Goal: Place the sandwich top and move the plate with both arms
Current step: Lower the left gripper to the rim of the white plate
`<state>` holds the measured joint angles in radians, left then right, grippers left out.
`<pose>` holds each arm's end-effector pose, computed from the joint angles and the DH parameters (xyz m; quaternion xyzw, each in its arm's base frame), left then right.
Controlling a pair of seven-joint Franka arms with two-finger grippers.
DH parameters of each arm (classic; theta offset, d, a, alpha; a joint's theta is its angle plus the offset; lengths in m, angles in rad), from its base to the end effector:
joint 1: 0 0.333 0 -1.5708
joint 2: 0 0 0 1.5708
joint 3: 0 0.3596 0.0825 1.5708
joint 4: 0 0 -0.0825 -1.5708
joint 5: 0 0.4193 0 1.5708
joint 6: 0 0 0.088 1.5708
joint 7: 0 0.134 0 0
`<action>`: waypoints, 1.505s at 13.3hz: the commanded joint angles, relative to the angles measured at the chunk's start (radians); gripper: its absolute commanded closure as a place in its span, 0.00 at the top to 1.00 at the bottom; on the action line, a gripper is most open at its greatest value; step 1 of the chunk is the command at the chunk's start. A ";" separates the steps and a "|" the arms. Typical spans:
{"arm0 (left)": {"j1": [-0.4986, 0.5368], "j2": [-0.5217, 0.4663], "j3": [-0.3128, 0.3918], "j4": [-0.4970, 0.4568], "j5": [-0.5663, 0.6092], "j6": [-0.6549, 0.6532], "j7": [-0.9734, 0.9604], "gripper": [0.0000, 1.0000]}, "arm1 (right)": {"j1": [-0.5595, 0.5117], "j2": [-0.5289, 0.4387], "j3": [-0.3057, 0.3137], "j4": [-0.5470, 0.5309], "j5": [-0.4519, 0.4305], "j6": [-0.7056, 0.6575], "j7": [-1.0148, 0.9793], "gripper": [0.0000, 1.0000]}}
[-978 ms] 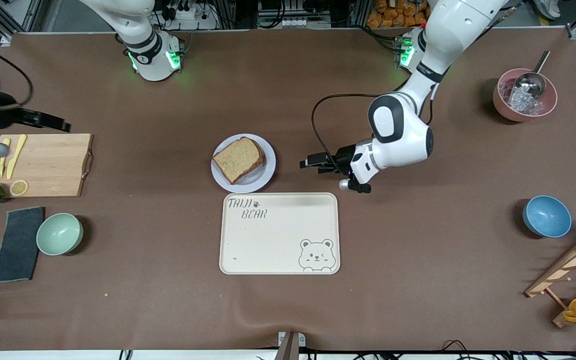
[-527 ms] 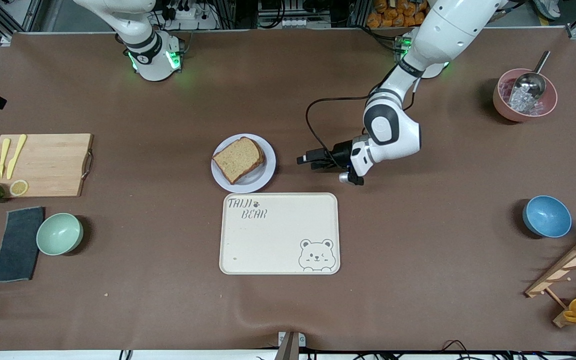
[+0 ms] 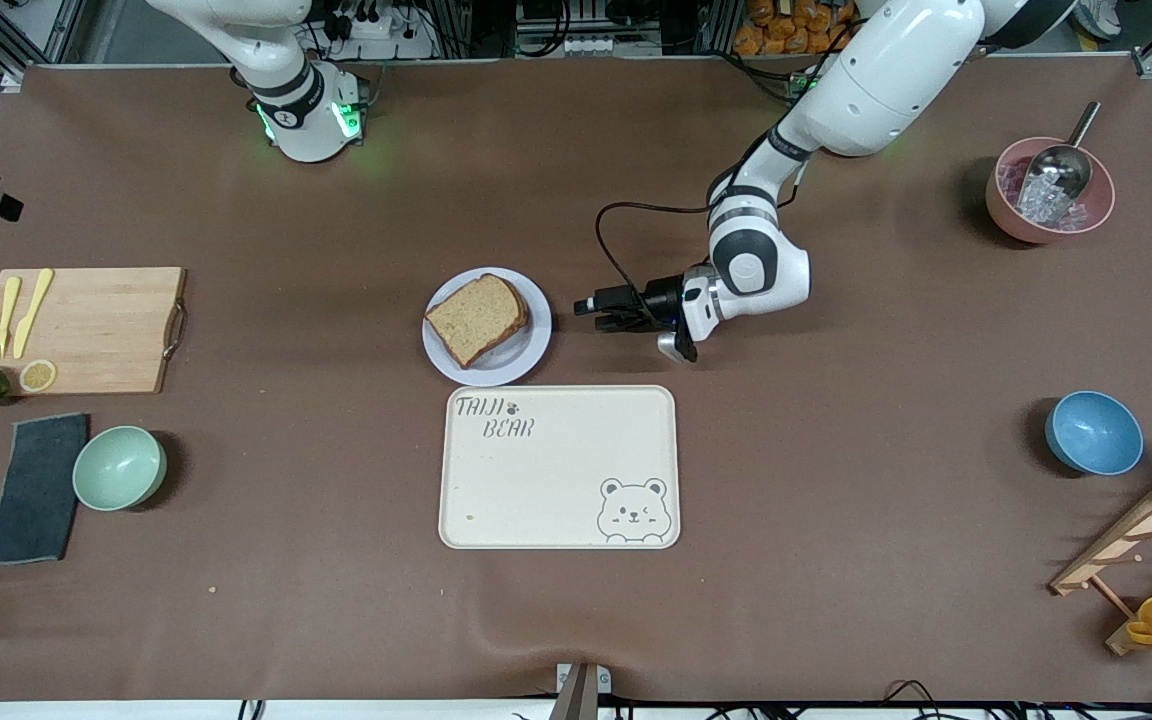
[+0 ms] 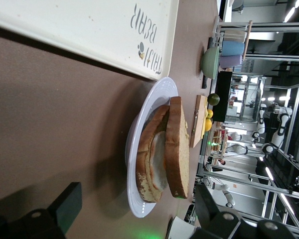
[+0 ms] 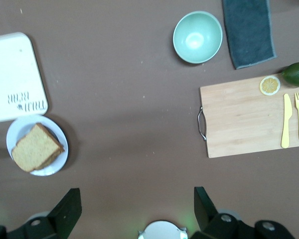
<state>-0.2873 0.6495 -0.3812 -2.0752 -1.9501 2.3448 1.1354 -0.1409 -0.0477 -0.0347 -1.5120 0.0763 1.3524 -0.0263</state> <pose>0.4599 -0.4122 0.1161 0.8202 0.0486 -0.0206 0.5696 0.5394 -0.0847 0.6802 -0.9954 0.0682 0.0517 0.0439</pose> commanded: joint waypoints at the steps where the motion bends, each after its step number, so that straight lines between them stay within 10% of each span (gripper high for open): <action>1: 0.007 0.038 -0.004 0.027 -0.041 -0.021 0.073 0.96 | 0.010 -0.001 0.001 -0.004 -0.017 -0.032 -0.027 1.00; 9: -0.029 0.134 -0.001 0.125 -0.030 -0.019 0.081 0.64 | 0.093 0.032 0.013 -0.020 -0.052 0.042 0.186 1.00; 20: -0.087 0.229 0.005 0.208 -0.078 -0.013 0.131 0.46 | 0.009 0.020 0.007 -0.022 -0.050 0.019 0.093 1.00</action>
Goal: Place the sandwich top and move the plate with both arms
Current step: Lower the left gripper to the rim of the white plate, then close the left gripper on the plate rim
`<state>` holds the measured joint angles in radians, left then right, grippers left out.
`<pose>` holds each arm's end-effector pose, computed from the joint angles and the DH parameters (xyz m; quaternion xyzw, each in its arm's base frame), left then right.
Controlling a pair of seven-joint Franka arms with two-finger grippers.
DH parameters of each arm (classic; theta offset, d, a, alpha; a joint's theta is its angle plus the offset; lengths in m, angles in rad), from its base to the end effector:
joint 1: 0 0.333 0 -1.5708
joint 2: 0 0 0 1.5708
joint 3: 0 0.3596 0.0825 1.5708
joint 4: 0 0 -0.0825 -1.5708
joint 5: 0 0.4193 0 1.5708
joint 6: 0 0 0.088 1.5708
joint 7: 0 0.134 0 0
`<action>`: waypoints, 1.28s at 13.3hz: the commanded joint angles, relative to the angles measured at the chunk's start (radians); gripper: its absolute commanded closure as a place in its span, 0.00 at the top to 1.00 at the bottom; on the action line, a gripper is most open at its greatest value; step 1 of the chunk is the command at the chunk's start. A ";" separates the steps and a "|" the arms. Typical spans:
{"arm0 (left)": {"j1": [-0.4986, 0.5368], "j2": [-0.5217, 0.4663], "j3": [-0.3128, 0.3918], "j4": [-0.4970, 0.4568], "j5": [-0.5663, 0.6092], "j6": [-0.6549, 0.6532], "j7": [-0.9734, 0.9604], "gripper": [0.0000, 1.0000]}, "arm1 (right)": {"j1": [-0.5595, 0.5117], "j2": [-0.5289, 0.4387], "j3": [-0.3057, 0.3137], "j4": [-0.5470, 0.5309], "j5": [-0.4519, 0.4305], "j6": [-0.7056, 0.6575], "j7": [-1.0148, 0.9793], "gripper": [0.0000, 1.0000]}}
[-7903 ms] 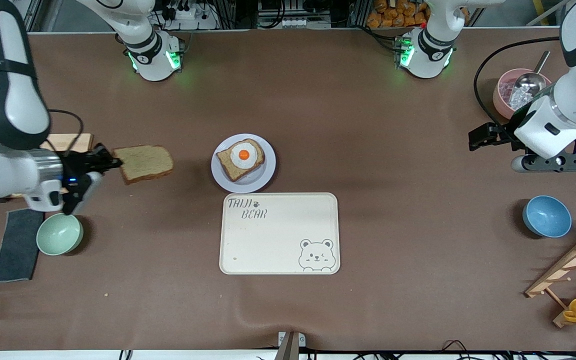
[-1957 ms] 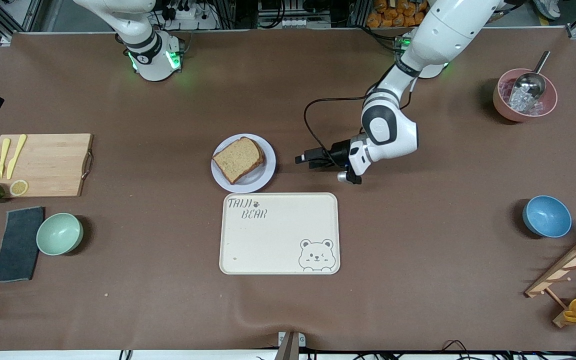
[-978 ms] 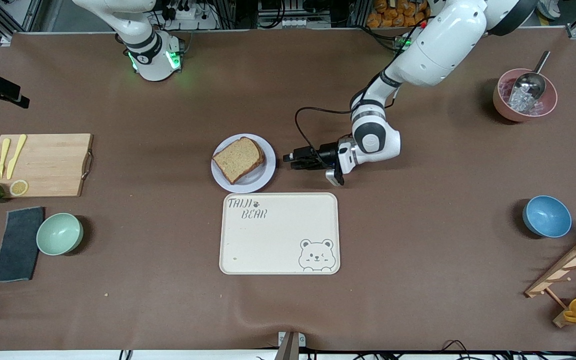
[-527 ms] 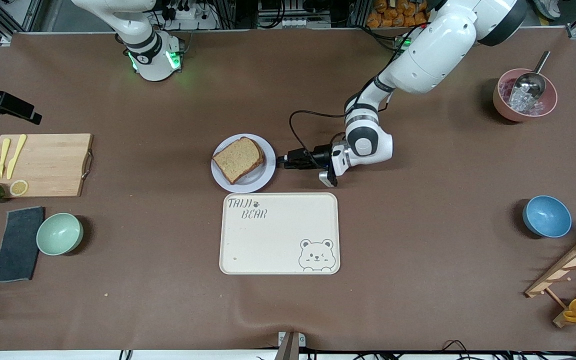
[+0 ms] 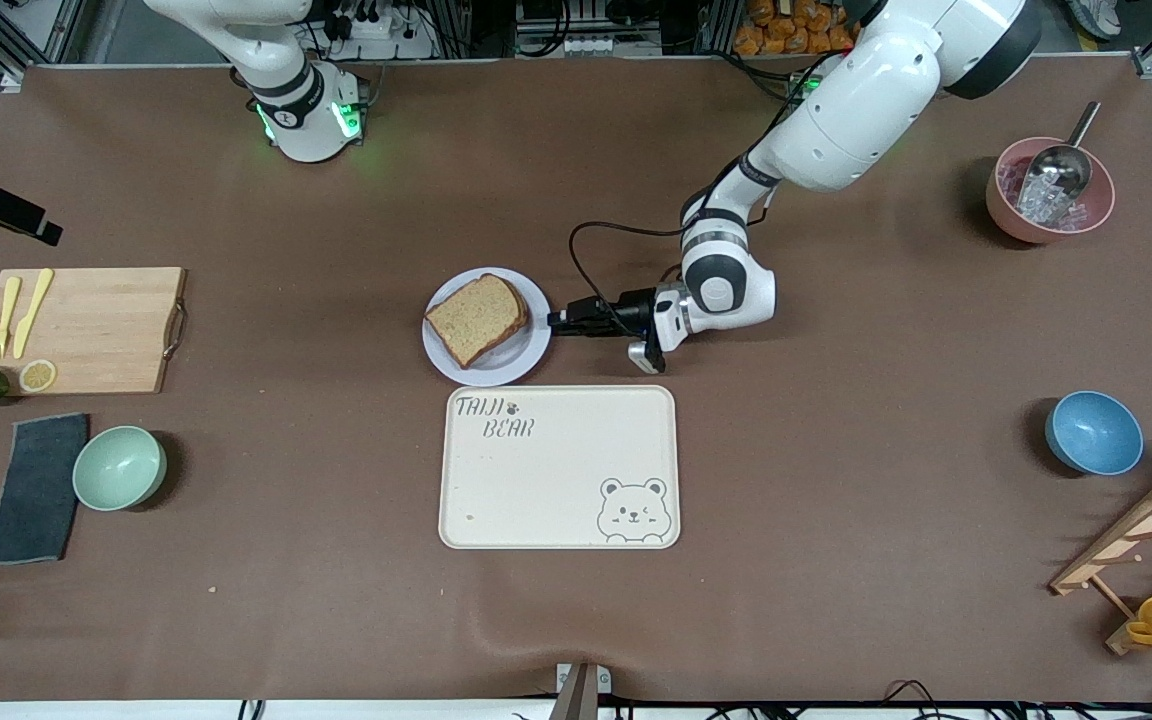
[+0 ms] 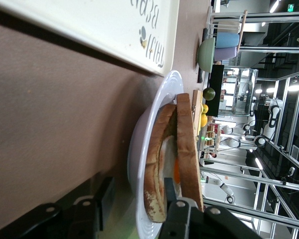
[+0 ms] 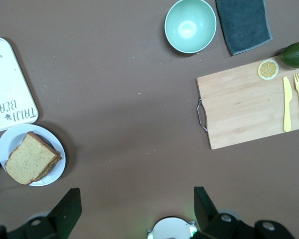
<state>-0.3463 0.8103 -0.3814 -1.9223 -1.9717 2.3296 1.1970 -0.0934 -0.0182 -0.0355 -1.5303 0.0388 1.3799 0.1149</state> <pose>0.4651 -0.4608 0.0750 0.8055 0.0324 -0.0228 0.5912 0.5553 -0.0664 0.6567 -0.9905 0.1189 0.0659 0.0200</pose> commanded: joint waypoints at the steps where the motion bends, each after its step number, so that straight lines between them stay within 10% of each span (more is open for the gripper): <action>1: -0.033 0.081 0.006 0.066 -0.073 0.004 0.094 0.46 | -0.061 -0.009 0.009 -0.002 -0.007 -0.005 -0.094 1.00; 17: -0.065 0.162 0.006 0.124 -0.142 0.002 0.214 0.17 | -0.086 -0.011 0.014 -0.002 -0.004 0.024 -0.162 1.00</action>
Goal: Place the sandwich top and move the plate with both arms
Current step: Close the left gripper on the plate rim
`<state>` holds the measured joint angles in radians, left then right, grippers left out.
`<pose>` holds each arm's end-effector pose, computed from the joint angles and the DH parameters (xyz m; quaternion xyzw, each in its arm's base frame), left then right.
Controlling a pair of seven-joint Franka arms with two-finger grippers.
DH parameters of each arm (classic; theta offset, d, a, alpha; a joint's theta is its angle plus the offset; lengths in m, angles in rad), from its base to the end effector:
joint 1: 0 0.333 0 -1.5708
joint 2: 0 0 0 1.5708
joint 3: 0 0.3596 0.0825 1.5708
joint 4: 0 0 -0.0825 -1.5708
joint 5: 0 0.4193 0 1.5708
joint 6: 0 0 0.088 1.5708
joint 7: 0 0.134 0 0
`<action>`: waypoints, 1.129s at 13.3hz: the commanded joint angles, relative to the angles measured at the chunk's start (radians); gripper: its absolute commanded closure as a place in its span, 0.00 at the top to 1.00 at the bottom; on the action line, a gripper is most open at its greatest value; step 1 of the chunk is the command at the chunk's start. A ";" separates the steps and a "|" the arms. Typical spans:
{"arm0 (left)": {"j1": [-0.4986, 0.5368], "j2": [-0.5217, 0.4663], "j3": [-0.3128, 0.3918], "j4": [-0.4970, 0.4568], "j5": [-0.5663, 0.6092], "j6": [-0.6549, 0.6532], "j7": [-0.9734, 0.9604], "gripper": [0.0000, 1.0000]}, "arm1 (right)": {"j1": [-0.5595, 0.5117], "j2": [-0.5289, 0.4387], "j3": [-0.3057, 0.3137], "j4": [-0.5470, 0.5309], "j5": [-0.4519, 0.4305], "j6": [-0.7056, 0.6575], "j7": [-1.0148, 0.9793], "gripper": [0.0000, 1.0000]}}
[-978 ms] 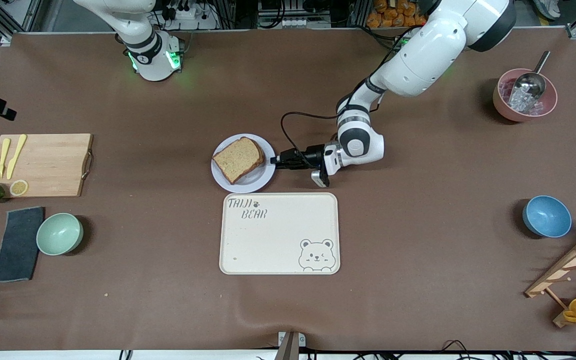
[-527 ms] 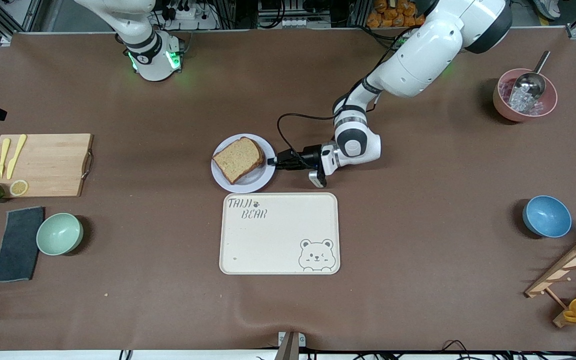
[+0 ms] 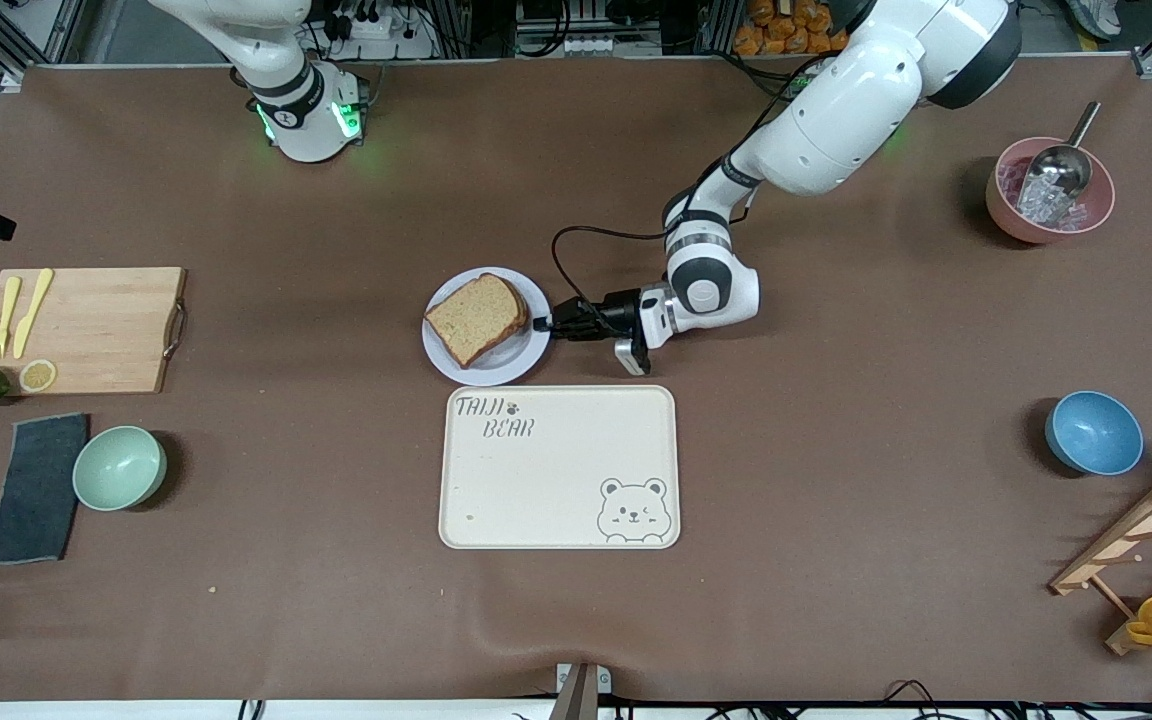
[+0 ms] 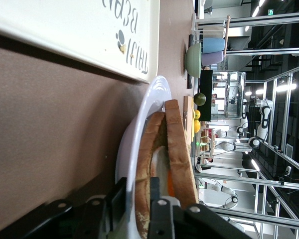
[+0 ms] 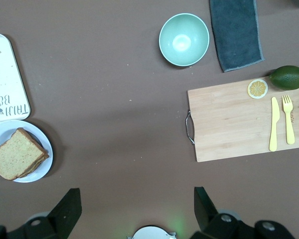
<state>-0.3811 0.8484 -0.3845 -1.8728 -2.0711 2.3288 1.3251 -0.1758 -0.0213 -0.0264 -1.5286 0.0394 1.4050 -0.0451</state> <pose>0.4634 -0.4853 0.0698 0.7949 0.0191 0.0164 0.6062 0.5516 -0.1074 0.6610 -0.9956 0.0761 0.0483 0.0260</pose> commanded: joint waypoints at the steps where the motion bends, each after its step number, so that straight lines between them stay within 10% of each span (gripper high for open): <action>1: -0.030 0.124 0.009 0.075 -0.049 0.003 0.091 0.16 | 0.001 -0.003 0.005 -0.001 -0.004 0.011 -0.001 1.00; 15: -0.007 0.090 -0.001 0.072 -0.055 -0.005 0.108 0.01 | 0.068 0.024 0.008 0.001 0.000 0.035 0.071 1.00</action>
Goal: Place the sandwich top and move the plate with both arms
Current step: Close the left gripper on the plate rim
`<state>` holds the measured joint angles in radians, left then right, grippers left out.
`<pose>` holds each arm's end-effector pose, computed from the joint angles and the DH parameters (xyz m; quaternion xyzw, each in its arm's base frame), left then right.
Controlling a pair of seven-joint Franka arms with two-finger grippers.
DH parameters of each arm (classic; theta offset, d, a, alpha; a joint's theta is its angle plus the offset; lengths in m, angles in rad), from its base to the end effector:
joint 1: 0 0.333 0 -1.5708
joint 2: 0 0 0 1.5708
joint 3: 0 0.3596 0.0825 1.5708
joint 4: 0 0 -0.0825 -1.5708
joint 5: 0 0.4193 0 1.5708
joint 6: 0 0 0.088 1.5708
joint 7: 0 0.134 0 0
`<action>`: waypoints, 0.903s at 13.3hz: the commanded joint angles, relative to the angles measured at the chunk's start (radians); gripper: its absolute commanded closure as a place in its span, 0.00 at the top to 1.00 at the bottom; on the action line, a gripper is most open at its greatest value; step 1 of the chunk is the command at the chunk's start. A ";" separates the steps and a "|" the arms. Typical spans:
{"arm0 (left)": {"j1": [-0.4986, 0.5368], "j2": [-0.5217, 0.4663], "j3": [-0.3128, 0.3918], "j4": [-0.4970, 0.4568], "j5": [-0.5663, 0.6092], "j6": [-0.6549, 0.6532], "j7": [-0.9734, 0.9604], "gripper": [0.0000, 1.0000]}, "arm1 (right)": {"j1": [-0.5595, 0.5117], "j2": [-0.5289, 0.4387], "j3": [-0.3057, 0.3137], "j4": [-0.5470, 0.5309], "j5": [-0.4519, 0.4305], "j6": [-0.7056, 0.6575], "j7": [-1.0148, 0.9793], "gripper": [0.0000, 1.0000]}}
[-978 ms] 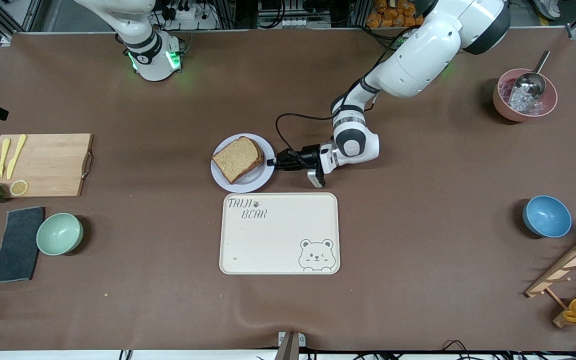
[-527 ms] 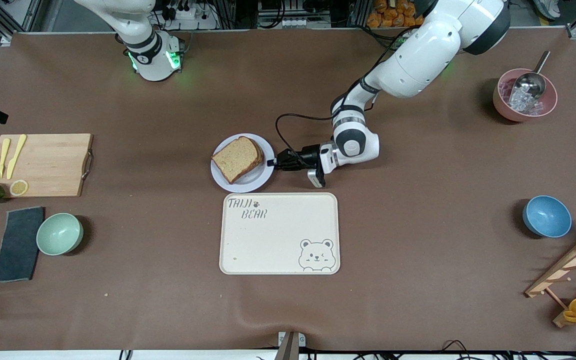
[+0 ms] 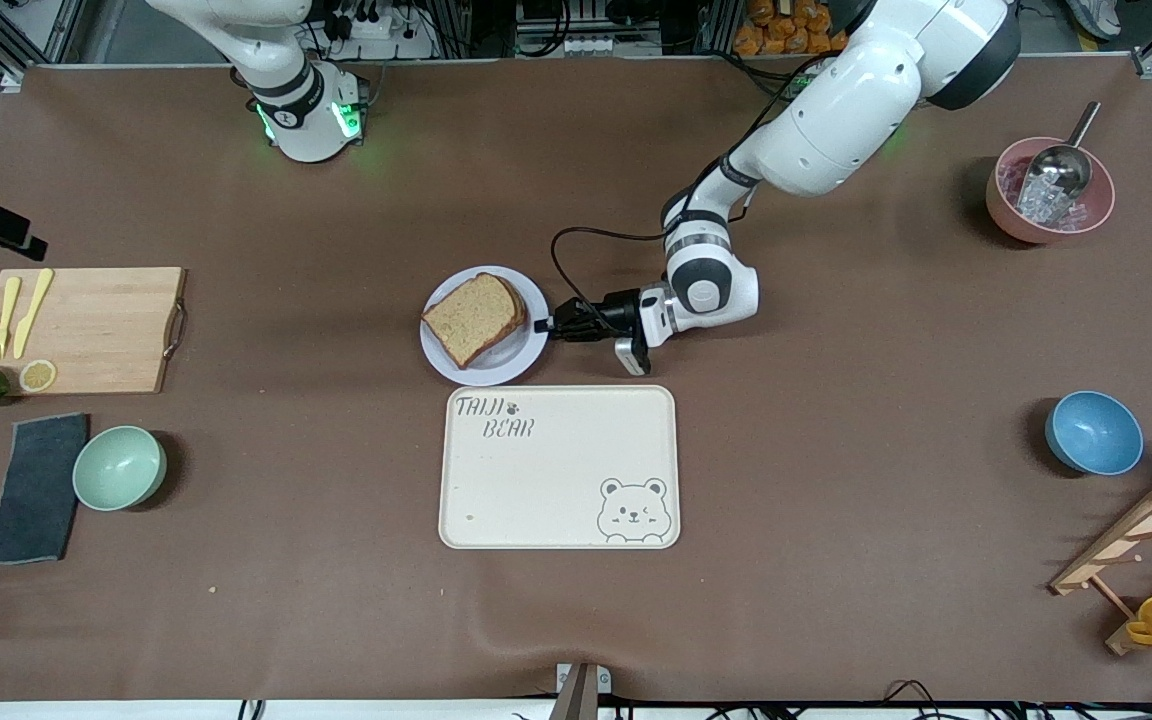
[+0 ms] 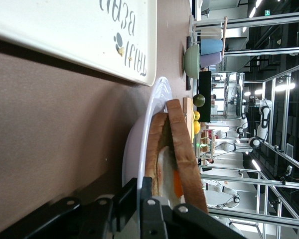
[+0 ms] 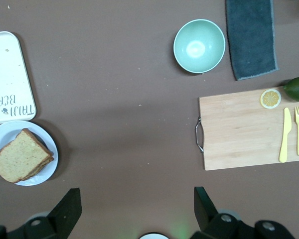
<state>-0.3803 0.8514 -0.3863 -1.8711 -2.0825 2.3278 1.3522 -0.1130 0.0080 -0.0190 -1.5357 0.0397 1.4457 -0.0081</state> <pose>0.4634 -0.4860 0.0691 0.7938 0.0144 0.0246 0.6075 0.5725 -0.0702 0.6439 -0.9968 0.0603 0.0475 0.0231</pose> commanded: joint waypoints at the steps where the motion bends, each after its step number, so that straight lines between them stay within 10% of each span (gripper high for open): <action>1: 0.001 0.078 -0.002 0.067 -0.044 -0.005 0.080 0.01 | 0.012 -0.005 0.001 0.009 0.000 -0.001 0.036 1.00; 12: 0.098 0.020 -0.135 0.050 -0.048 -0.005 0.080 0.01 | -0.025 0.000 -0.004 -0.018 -0.001 0.001 0.031 1.00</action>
<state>-0.3074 0.8989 -0.4903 -1.8106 -2.0880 2.3285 1.3984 -0.1134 0.0089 -0.0253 -1.5390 0.0397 1.4472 0.0122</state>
